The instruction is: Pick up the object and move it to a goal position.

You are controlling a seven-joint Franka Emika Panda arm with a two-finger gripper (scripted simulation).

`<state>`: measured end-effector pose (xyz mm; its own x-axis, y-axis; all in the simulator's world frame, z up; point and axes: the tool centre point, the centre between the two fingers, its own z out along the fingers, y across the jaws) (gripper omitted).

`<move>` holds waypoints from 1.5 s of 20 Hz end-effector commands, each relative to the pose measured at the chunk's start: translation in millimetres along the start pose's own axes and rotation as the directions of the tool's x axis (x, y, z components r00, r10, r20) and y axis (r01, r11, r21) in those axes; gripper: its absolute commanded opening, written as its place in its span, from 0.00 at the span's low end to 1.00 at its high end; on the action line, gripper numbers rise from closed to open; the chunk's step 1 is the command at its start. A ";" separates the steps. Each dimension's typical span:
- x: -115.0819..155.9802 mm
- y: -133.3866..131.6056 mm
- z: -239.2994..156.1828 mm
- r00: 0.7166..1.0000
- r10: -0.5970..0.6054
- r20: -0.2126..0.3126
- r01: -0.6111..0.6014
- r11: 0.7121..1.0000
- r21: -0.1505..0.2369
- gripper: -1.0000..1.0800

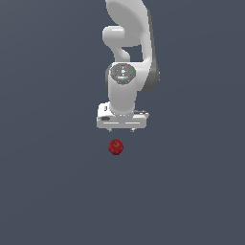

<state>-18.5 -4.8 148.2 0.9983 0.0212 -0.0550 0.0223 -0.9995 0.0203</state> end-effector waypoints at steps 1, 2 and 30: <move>0.0 0.0 0.0 1.000 0.000 0.000 0.000 1.000 0.000 0.96; 0.2 -0.2 -0.4 1.000 0.000 -0.001 0.000 1.000 0.000 0.96; 17.5 1.2 4.4 0.971 0.237 -0.024 -0.237 0.971 0.033 0.96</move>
<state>-2.2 -3.8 146.7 0.9839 -0.1771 -0.0255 -0.1771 -0.9842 -0.0005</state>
